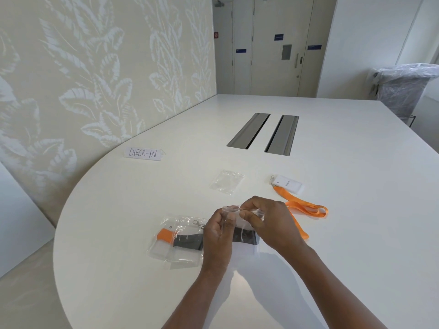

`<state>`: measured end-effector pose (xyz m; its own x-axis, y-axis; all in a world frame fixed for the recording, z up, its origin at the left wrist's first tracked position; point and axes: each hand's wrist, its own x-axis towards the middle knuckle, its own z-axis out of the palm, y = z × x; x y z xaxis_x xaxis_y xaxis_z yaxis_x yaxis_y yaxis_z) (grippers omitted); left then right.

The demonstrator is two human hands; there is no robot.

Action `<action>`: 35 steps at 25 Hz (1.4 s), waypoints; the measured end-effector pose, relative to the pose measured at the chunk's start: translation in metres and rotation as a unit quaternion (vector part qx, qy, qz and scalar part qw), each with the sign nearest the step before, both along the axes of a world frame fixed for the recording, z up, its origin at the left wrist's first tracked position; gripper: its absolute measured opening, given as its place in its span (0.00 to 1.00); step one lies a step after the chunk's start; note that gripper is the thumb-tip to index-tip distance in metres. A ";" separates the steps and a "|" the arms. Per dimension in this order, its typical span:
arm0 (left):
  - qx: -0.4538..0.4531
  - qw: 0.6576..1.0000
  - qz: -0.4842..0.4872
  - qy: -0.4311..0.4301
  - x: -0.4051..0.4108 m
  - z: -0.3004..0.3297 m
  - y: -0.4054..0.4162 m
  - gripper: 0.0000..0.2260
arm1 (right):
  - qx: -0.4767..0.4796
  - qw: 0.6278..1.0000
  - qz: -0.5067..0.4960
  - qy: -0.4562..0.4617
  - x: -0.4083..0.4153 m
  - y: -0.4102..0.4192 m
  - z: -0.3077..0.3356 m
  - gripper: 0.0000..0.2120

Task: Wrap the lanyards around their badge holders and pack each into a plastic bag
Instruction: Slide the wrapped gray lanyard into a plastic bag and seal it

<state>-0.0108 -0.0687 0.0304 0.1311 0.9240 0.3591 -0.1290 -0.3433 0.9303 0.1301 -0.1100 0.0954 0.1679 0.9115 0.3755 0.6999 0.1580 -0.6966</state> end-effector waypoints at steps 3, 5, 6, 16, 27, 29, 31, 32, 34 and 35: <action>-0.025 0.999 0.018 -0.023 0.002 0.002 0.001 0.14 | 0.021 1.000 -0.001 0.023 -0.003 -0.001 -0.005 0.02; -0.046 0.997 0.030 -0.046 0.003 0.003 0.002 0.14 | 0.026 0.998 -0.010 0.055 -0.005 -0.001 -0.008 0.05; -0.052 0.997 0.034 -0.053 0.003 0.004 0.003 0.14 | 0.024 0.997 -0.015 0.070 -0.006 -0.001 -0.008 0.07; -0.092 0.994 0.025 -0.061 0.001 0.003 0.008 0.08 | -0.086 0.984 0.001 0.157 -0.002 0.007 -0.001 0.02; -0.120 0.991 -0.001 -0.060 0.004 0.012 0.007 0.08 | -0.101 0.978 0.019 0.179 -0.002 0.007 0.006 0.06; -0.121 0.988 -0.018 -0.089 0.005 0.013 0.006 0.09 | -0.106 0.978 0.024 0.177 -0.002 0.007 0.009 0.06; -0.105 0.988 -0.039 -0.106 0.002 0.016 0.005 0.12 | -0.107 0.978 0.031 0.176 0.000 0.006 0.012 0.06; -0.096 0.989 -0.043 -0.105 0.001 0.018 0.005 0.12 | -0.107 0.979 0.035 0.172 0.000 0.005 0.013 0.06; -0.086 0.992 -0.029 -0.090 0.000 0.023 0.005 0.12 | -0.100 0.981 0.041 0.162 0.000 0.004 0.013 0.07; -0.084 0.993 -0.014 -0.081 0.001 0.024 0.005 0.12 | -0.096 0.981 0.044 0.161 -0.001 0.003 0.012 0.08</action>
